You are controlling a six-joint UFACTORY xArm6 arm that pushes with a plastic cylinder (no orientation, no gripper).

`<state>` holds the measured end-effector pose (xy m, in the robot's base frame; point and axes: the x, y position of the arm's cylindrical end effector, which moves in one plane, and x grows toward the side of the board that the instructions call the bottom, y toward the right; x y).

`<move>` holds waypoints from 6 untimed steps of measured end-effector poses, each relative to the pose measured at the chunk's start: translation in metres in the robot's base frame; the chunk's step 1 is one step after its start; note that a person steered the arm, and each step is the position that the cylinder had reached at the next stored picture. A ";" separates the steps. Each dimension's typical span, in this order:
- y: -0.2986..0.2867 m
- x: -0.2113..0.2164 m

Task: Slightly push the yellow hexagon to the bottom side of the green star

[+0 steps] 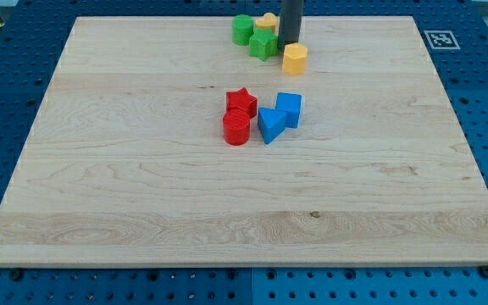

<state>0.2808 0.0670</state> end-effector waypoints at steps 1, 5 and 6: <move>0.001 0.010; 0.054 0.032; 0.023 0.039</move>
